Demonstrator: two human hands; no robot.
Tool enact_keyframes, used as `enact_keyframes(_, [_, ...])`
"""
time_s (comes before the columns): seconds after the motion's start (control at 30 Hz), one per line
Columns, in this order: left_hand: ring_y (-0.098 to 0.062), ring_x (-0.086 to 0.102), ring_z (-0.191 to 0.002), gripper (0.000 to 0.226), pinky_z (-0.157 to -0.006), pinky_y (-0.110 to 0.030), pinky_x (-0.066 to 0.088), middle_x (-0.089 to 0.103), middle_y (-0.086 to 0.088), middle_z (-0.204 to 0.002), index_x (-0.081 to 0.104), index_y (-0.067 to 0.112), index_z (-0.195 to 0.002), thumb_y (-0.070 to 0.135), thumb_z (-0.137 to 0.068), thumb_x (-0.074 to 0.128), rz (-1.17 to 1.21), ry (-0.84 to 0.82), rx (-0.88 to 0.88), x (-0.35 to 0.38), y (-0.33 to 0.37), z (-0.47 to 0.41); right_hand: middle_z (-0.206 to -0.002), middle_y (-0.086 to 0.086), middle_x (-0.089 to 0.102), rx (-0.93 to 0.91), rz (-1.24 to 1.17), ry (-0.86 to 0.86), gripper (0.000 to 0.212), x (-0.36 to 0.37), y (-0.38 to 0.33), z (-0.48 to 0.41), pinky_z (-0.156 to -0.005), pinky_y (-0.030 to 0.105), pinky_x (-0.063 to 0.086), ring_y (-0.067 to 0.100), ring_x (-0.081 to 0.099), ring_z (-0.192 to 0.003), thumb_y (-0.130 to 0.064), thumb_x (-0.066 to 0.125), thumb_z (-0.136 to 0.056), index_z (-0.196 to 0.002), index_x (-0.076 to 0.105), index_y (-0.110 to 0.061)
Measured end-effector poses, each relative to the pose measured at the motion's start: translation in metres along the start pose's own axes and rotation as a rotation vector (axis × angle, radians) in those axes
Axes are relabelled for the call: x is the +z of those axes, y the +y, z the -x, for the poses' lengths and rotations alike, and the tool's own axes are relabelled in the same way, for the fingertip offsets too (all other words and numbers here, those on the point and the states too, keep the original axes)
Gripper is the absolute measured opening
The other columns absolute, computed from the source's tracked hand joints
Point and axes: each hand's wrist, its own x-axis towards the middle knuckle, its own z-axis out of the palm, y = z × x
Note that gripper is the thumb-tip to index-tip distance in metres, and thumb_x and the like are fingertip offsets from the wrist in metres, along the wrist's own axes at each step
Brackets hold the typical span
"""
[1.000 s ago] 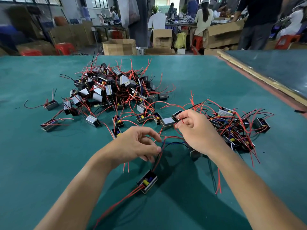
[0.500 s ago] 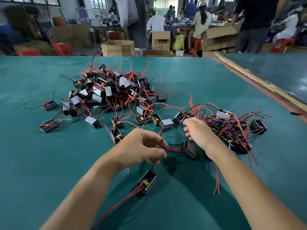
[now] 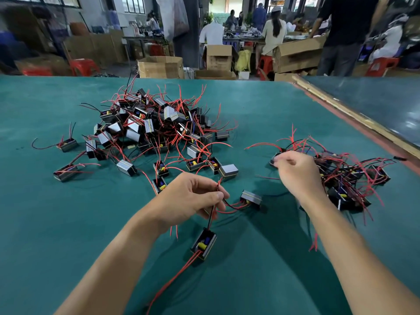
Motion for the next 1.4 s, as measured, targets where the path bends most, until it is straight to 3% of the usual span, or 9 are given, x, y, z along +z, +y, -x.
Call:
enact_keyframes(0.23, [-0.014, 0.064, -0.065, 0.018, -0.062, -0.024, 0.055, 0.072, 0.001, -0.071, 0.071, 0.004, -0.093, 0.006, -0.098, 0.054, 0.01, 0.117, 0.039, 0.002, 0.005, -0.001, -0.074, -0.009, 0.07, -0.472, 0.051, -0.717, 0.021, 0.016, -0.042, 0.062, -0.074, 0.031, 0.052, 0.007, 0.063, -0.072, -0.042, 0.059, -0.072, -0.08, 0.072, -0.028])
enact_keyframes(0.3, [-0.015, 0.065, -0.062, 0.018, -0.061, -0.027, 0.053, 0.071, 0.001, -0.07, 0.07, 0.004, -0.093, 0.006, -0.098, 0.053, 0.026, 0.156, 0.044, 0.002, 0.005, -0.001, -0.062, 0.002, 0.059, -0.492, 0.088, -0.716, 0.038, 0.017, -0.042, 0.064, -0.064, 0.037, 0.046, 0.016, 0.049, -0.06, -0.056, 0.055, -0.076, -0.071, 0.07, -0.021])
enact_keyframes(0.37, [-0.016, 0.065, -0.06, 0.018, -0.063, -0.03, 0.052, 0.071, 0.001, -0.07, 0.069, 0.006, -0.091, 0.006, -0.098, 0.053, 0.027, 0.19, 0.041, 0.002, 0.006, -0.002, -0.062, 0.009, 0.056, -0.488, 0.124, -0.671, 0.032, 0.016, -0.04, 0.058, -0.062, 0.041, 0.047, 0.027, 0.045, -0.063, -0.044, 0.062, -0.085, -0.069, 0.068, -0.018])
enact_keyframes(0.5, [-0.016, 0.065, -0.056, 0.015, -0.062, -0.029, 0.055, 0.071, -0.002, -0.069, 0.069, 0.002, -0.094, 0.005, -0.097, 0.055, 0.05, 0.203, 0.011, 0.0, 0.004, -0.003, -0.059, 0.004, 0.055, -0.448, 0.119, -0.443, 0.024, 0.016, -0.034, 0.052, -0.059, 0.033, 0.042, 0.008, 0.039, -0.057, -0.032, 0.067, -0.09, -0.075, 0.071, -0.014])
enact_keyframes(0.6, [-0.017, 0.067, -0.057, 0.012, -0.062, -0.027, 0.058, 0.072, -0.006, -0.071, 0.066, -0.002, -0.097, 0.004, -0.097, 0.056, 0.067, 0.131, -0.024, 0.002, 0.003, -0.002, -0.067, -0.007, 0.07, -0.356, -0.044, -0.199, 0.017, 0.015, -0.035, 0.049, -0.067, 0.03, 0.046, 0.005, 0.059, -0.063, -0.031, 0.072, -0.087, -0.076, 0.078, -0.019])
enact_keyframes(0.73, [-0.02, 0.068, -0.064, 0.007, -0.067, -0.03, 0.059, 0.074, -0.011, -0.074, 0.063, 0.002, -0.101, 0.004, -0.096, 0.058, 0.062, 0.079, -0.021, 0.006, 0.001, -0.001, -0.049, 0.005, 0.06, -0.294, -0.205, -0.186, 0.032, 0.01, -0.038, 0.047, -0.055, 0.036, 0.049, 0.029, 0.057, -0.051, -0.033, 0.068, -0.088, -0.061, 0.068, -0.015])
enact_keyframes(1.0, [-0.019, 0.066, -0.057, 0.023, -0.058, -0.025, 0.055, 0.075, -0.009, -0.08, 0.061, 0.014, -0.117, 0.004, -0.097, 0.056, 0.026, 0.012, -0.047, 0.006, 0.002, 0.0, -0.057, 0.005, 0.065, -0.241, -0.491, -0.428, 0.026, 0.011, -0.045, 0.054, -0.051, 0.026, 0.055, 0.015, 0.065, -0.051, -0.012, 0.067, -0.092, -0.067, 0.072, -0.011])
enact_keyframes(1.17, [-0.018, 0.065, -0.056, 0.017, -0.056, -0.023, 0.054, 0.077, -0.005, -0.088, 0.066, 0.003, -0.107, -0.002, -0.096, 0.053, -0.03, 0.062, -0.07, 0.008, 0.003, -0.001, -0.062, 0.004, 0.068, -0.253, -0.622, -0.695, 0.011, 0.005, -0.048, 0.059, -0.056, 0.023, 0.055, 0.013, 0.063, -0.054, -0.016, 0.071, -0.086, -0.079, 0.077, -0.01])
enact_keyframes(1.4, [-0.013, 0.057, -0.054, 0.015, -0.052, -0.021, 0.048, 0.067, -0.002, -0.065, 0.069, -0.001, -0.097, -0.002, -0.096, 0.054, -0.099, 0.093, -0.086, 0.009, 0.002, 0.0, -0.081, 0.006, 0.07, -0.448, -0.39, -1.086, 0.01, 0.001, -0.044, 0.064, -0.067, 0.022, 0.045, 0.017, 0.058, -0.075, -0.005, 0.081, -0.075, -0.082, 0.08, -0.013])
